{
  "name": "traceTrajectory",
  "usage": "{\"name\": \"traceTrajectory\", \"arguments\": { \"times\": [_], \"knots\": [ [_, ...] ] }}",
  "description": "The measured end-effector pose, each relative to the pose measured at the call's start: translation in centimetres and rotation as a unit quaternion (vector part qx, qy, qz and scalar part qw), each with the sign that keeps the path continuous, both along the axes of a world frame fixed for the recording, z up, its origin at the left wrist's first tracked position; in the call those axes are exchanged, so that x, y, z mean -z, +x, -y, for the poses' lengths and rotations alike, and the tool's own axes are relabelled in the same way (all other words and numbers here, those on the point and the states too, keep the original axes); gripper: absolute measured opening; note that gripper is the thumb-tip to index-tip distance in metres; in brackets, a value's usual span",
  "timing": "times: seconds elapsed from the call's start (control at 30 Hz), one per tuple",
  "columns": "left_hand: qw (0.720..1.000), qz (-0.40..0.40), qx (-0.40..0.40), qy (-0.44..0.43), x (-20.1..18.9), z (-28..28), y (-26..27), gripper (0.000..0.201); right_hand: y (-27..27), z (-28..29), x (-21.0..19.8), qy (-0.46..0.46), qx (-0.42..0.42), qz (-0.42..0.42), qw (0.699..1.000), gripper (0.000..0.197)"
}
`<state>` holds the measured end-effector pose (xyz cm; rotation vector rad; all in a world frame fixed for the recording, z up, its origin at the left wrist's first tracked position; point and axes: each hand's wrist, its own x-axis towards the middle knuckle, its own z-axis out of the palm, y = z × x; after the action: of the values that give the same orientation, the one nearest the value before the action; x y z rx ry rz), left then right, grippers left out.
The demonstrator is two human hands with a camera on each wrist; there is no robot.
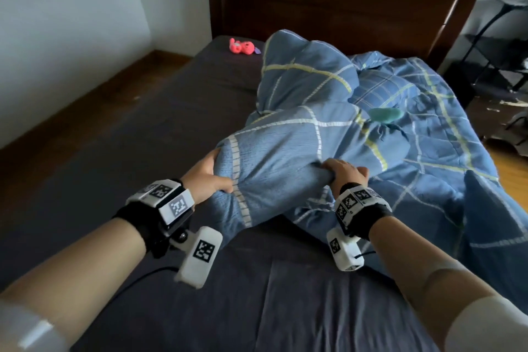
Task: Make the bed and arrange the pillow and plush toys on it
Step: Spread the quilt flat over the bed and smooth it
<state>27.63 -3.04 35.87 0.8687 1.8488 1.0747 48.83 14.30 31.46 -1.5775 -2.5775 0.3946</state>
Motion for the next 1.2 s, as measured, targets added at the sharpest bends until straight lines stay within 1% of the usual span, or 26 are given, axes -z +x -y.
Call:
{"name": "traceTrajectory", "arguments": {
  "times": [0.1,0.17,0.23,0.3,0.4,0.5,0.7,0.83,0.93,1.1,1.2],
  "knots": [
    [0.999,-0.014,0.030,-0.001,0.4,3.2,-4.5,0.085,-2.8,4.3,0.1,-0.024,-0.025,0.030,0.999,0.040],
    [0.999,-0.028,0.044,-0.014,0.8,5.7,-7.9,0.088,-5.3,7.7,0.7,-0.076,-0.040,0.053,0.995,0.041],
    [0.997,-0.039,0.054,-0.028,0.8,8.2,-11.3,0.092,-8.2,11.1,0.9,-0.115,-0.036,0.051,0.991,0.040],
    [0.997,-0.044,0.056,-0.039,0.5,10.3,-14.6,0.094,-11.0,14.0,0.6,-0.123,-0.025,0.043,0.991,0.040],
    [0.996,-0.060,0.046,-0.048,0.2,12.2,-18.5,0.093,-14.4,16.7,0.0,-0.105,-0.014,0.036,0.994,0.039],
    [0.996,-0.058,0.049,-0.048,0.7,12.8,-20.1,0.092,-15.5,17.9,-0.1,-0.093,0.007,0.039,0.995,0.037],
    [0.994,-0.044,0.098,-0.031,2.6,11.3,-19.9,0.091,-14.1,18.2,0.7,-0.106,0.046,0.034,0.993,0.038],
    [0.989,-0.055,0.133,-0.035,2.0,9.7,-19.8,0.092,-13.8,17.8,1.4,-0.115,0.069,0.005,0.991,0.036],
    [0.986,-0.082,0.142,-0.030,1.0,8.5,-20.9,0.084,-14.8,17.9,1.1,-0.110,0.087,-0.019,0.990,0.034],
    [0.985,-0.099,0.142,-0.024,0.6,8.6,-24.6,0.088,-17.8,18.4,-0.4,-0.103,0.110,-0.058,0.987,0.034],
    [0.980,-0.107,0.158,-0.058,0.9,9.0,-26.8,0.089,-19.6,18.9,-1.1,-0.107,0.122,-0.057,0.985,0.033]
  ]
}}
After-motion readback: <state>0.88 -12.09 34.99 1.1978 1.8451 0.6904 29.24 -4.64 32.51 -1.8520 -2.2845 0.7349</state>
